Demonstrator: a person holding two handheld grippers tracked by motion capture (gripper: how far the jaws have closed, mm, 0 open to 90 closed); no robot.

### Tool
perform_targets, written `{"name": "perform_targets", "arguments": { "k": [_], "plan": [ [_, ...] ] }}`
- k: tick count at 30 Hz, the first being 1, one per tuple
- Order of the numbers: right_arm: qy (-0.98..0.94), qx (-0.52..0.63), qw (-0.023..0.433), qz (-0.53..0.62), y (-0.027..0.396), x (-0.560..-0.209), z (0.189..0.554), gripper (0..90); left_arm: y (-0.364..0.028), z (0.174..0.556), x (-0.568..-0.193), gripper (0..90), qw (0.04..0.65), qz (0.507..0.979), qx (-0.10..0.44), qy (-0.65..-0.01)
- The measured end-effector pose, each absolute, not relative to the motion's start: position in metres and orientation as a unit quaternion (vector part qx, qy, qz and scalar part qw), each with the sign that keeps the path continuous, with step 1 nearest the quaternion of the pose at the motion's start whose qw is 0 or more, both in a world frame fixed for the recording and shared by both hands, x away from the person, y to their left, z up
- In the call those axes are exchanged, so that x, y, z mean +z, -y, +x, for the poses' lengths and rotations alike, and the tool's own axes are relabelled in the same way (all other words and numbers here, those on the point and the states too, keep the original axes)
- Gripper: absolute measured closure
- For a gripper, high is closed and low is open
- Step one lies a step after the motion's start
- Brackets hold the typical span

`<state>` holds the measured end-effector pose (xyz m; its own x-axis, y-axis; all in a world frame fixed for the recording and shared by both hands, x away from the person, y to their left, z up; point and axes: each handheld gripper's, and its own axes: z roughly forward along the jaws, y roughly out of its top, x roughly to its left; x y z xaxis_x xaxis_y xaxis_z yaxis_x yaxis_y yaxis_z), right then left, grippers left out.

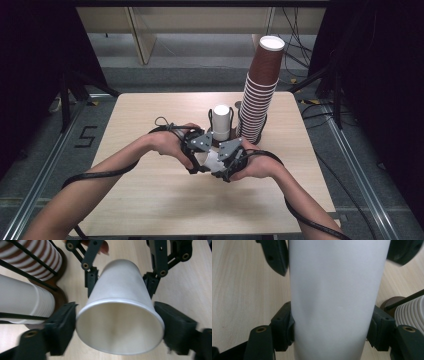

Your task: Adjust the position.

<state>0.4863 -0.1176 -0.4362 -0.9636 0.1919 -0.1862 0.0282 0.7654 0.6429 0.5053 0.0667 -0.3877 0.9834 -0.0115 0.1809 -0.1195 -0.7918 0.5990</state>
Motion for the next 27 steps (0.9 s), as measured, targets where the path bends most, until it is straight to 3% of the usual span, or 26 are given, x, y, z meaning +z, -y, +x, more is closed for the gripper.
{"name": "perform_targets", "arguments": {
  "k": [10,27],
  "plan": [
    [-0.891,0.407,0.160,0.119,0.128,-0.454,0.481,33.8,-0.095,0.500,-0.392,10.6,0.433,0.893,0.117,-0.041],
    [-0.771,0.521,0.262,0.257,0.127,-0.474,0.468,33.5,-0.125,0.481,-0.410,12.1,0.561,0.798,0.138,-0.170]
  ]
}}
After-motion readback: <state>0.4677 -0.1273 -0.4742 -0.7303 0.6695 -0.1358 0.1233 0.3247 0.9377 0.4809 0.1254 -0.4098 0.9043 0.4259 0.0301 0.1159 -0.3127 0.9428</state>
